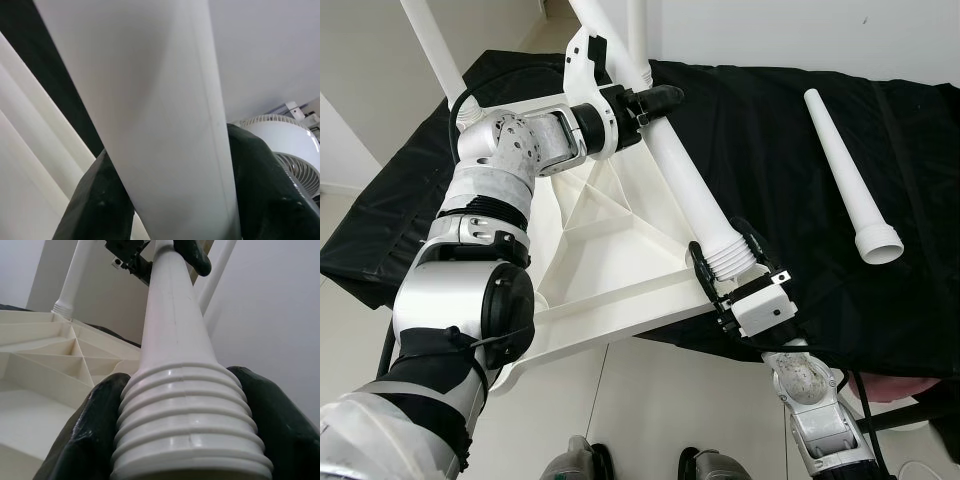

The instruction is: Building children table

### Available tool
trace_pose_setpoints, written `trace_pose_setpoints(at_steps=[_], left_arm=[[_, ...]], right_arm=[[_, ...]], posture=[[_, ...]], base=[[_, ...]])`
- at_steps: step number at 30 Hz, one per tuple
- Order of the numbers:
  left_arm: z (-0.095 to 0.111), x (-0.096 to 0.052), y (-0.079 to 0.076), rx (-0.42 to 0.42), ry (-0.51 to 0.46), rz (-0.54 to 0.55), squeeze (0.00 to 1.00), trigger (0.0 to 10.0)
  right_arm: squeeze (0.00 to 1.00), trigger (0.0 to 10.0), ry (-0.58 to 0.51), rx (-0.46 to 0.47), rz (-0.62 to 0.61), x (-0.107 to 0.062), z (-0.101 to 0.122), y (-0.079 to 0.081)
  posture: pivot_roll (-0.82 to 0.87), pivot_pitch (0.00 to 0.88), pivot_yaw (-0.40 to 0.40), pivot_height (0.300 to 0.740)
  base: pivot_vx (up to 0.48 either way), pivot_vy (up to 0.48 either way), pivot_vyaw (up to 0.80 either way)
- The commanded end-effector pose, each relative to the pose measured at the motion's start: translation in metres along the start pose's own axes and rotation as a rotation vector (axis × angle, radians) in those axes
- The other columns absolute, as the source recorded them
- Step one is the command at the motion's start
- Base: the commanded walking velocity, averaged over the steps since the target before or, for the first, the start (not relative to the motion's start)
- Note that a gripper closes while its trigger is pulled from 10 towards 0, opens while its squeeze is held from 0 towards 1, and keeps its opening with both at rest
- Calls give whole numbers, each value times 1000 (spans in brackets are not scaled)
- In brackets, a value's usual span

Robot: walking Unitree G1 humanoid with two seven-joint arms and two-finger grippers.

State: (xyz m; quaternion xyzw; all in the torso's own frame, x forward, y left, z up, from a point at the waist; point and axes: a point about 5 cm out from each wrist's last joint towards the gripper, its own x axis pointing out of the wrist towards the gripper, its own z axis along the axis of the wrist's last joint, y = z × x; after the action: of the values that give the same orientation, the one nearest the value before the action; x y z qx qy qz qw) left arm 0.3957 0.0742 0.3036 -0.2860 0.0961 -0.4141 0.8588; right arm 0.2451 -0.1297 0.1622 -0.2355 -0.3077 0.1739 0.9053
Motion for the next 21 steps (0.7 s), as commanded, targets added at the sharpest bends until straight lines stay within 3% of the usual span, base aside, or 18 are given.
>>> trace_pose_setpoints(at_steps=[1,2,6,16,17,21], left_arm=[[7,-1,-2,36,-16,7,0,0],[8,-1,-1,31,-20,9,0,0],[9,-1,-1,24,-26,14,0,0],[20,-2,-5,33,-79,-2,0,314],[23,-2,-8,38,-79,-16,0,10000],[29,-3,-14,46,-91,-36,0,10000]], right_arm=[[0,10000,-28,12,4,3,4,1],[1000,10000,-24,40,-4,3,4,2],[1000,10000,-24,76,-12,2,6,3],[1000,10000,68,292,-92,16,3,1],[0,10000,87,328,-98,19,3,0],[0,10000,114,386,-107,25,2,-3]], posture=[[-108,129,99,740],[-108,130,99,740],[-109,130,100,740],[-117,123,100,740],[-120,119,100,740],[-121,113,97,740]], base=[[0,0,0],[0,0,0],[0,0,0],[0,0,0],[0,0,0],[0,0,0]])
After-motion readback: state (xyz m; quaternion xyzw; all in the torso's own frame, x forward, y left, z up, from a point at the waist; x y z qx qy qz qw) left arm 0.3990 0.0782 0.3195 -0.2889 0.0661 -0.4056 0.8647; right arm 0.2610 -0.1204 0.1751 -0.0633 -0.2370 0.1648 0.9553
